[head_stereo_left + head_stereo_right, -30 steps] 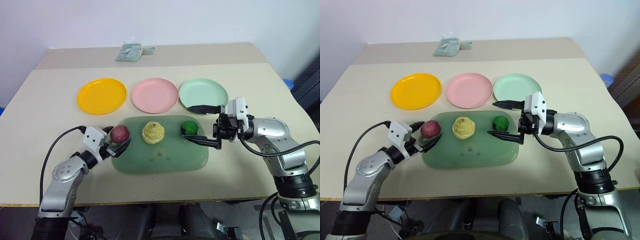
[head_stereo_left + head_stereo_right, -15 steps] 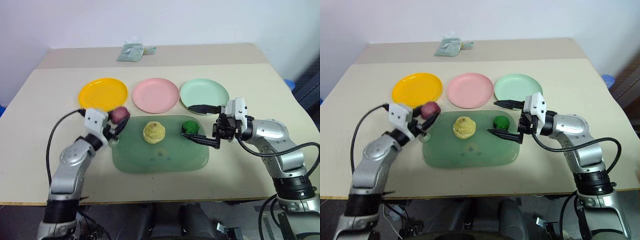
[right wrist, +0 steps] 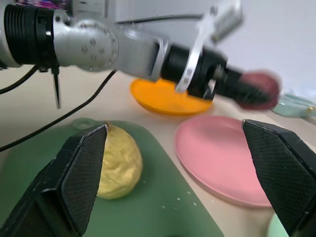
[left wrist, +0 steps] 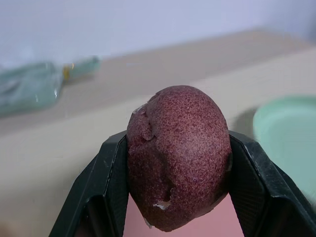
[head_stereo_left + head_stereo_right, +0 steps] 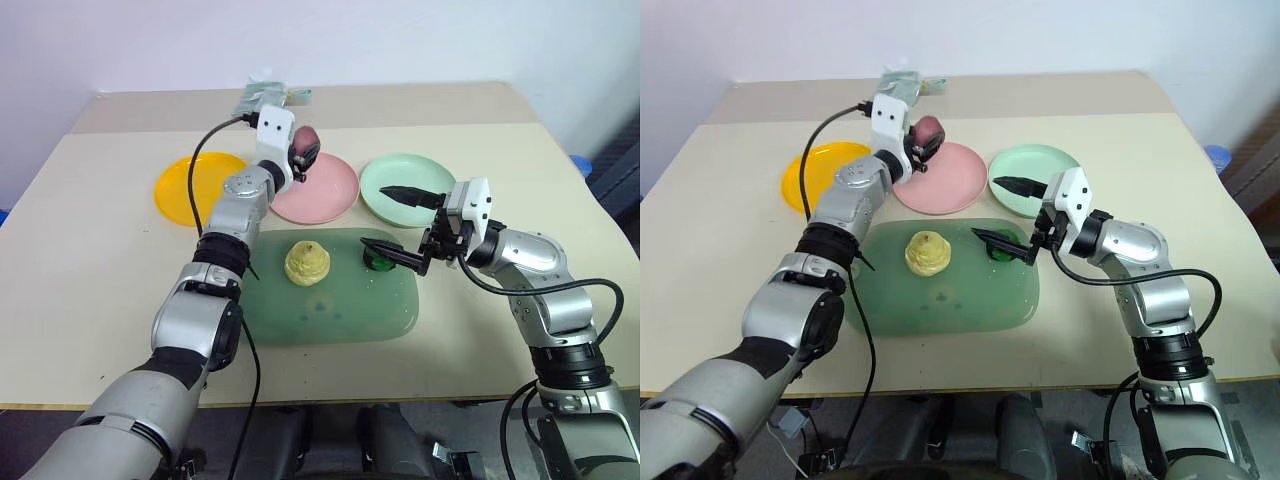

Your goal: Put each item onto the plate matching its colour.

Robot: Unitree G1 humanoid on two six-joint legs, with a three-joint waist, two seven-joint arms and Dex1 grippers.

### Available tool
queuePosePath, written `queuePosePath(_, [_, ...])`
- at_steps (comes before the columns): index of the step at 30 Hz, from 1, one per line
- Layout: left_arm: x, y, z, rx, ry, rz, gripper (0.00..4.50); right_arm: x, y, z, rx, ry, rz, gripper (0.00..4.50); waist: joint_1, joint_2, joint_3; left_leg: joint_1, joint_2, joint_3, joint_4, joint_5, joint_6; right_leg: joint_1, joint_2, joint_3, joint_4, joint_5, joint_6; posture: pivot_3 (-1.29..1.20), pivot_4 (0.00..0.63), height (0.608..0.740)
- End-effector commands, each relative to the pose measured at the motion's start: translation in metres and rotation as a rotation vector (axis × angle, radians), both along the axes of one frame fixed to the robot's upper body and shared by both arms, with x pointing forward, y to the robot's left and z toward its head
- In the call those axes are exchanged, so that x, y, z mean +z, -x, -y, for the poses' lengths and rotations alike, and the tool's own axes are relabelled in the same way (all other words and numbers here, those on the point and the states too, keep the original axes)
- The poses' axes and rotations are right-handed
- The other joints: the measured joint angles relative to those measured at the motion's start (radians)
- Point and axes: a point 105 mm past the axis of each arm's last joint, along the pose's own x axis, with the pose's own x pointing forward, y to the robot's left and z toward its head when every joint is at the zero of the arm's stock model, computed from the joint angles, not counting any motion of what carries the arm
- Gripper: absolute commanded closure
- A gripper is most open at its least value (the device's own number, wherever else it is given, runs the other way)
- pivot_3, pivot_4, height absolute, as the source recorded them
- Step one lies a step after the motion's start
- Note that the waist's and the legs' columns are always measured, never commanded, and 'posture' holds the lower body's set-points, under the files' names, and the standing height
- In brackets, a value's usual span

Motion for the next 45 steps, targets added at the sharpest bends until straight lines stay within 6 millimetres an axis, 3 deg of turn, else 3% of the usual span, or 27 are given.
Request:
queuePosePath(1, [0.024, -0.003, 0.006, -0.007, -0.009, 0.084, 2.21, 0.014, 0.006, -0.002, -0.006, -0.026, 0.071, 0.00, -0.001, 0.000, 0.000, -0.001, 0.000, 0.000, 0.002, 0.000, 0.000, -0.001, 0.000, 0.000, 0.001, 0.000, 0.000, 0.00, 0.150, 0.740])
queuePosePath(9, [0.003, -0.003, 0.007, -0.015, -0.012, 0.017, 2.21, 0.014, 0.009, 0.000, -0.030, -0.026, 0.077, 0.00, -0.001, 0.000, 0.000, -0.006, 0.000, 0.000, 0.006, 0.000, 0.000, -0.005, 0.000, 0.000, 0.005, 0.000, 0.000, 0.00, 0.150, 0.740])
queuePosePath(14, [0.000, 0.000, 0.012, -0.056, 0.034, 0.004, 0.02, 0.016, 0.008, 0.001, -0.037, -0.027, 0.080, 0.00, -0.002, 0.000, 0.000, -0.007, -0.001, 0.000, 0.007, 0.000, 0.000, -0.006, 0.000, 0.000, 0.006, 0.000, 0.000, 0.00, 0.150, 0.740])
queuePosePath(17, [0.011, 0.006, 0.013, -0.102, 0.077, 0.059, 0.02, 0.016, 0.009, 0.002, -0.038, -0.025, 0.080, 0.00, -0.003, 0.000, 0.000, -0.007, -0.001, 0.000, 0.007, 0.000, 0.000, -0.007, 0.000, 0.000, 0.008, 0.000, 0.000, 0.00, 0.150, 0.740])
queuePosePath(20, [0.023, 0.024, 0.009, -0.210, 0.157, 0.105, 0.02, 0.016, 0.011, 0.004, -0.039, -0.020, 0.072, 0.00, -0.008, 0.000, 0.000, -0.007, -0.001, 0.000, 0.007, 0.000, 0.000, -0.008, 0.000, 0.000, 0.010, 0.000, 0.000, 0.00, 0.150, 0.740])
queuePosePath(24, [0.030, 0.078, -0.016, -0.365, 0.150, 0.168, 0.02, 0.011, 0.020, 0.013, -0.068, -0.001, 0.055, 0.00, -0.029, 0.000, 0.000, -0.007, 0.000, 0.000, 0.006, 0.000, 0.000, -0.009, 0.000, 0.001, 0.011, 0.000, 0.000, 0.00, 0.150, 0.740])
queuePosePath(28, [0.029, 0.115, -0.038, -0.434, 0.107, 0.160, 0.02, 0.003, 0.031, 0.025, -0.110, 0.030, 0.024, 0.00, -0.022, 0.001, 0.000, -0.007, 0.000, 0.000, 0.007, 0.001, -0.001, -0.009, 0.000, 0.002, 0.011, 0.000, 0.000, 0.00, 0.150, 0.740])
queuePosePath(33, [0.026, 0.160, -0.069, -0.526, 0.056, 0.104, 0.02, -0.013, 0.059, 0.052, -0.220, 0.054, -0.052, 0.00, 0.002, 0.001, -0.001, -0.005, 0.000, 0.000, 0.008, 0.000, -0.001, -0.007, 0.000, 0.002, 0.011, 0.000, 0.000, 0.00, 0.150, 0.740])
queuePosePath(39, [0.008, 0.178, -0.074, -0.597, -0.023, 0.006, 0.02, -0.027, 0.087, 0.074, -0.299, 0.085, -0.124, 0.00, 0.025, 0.002, -0.001, 0.002, 0.000, 0.000, 0.007, -0.001, 0.001, 0.001, 0.000, 0.002, 0.009, 0.000, 0.000, 0.00, 0.150, 0.740])
queuePosePath(45, [-0.019, 0.172, -0.065, -0.633, -0.142, -0.037, 0.02, -0.029, 0.095, 0.078, -0.341, 0.092, -0.141, 0.00, 0.027, 0.002, -0.001, 0.005, 0.000, 0.000, 0.006, -0.004, 0.006, 0.007, 0.000, 0.002, 0.005, 0.000, 0.000, 0.00, 0.150, 0.740])
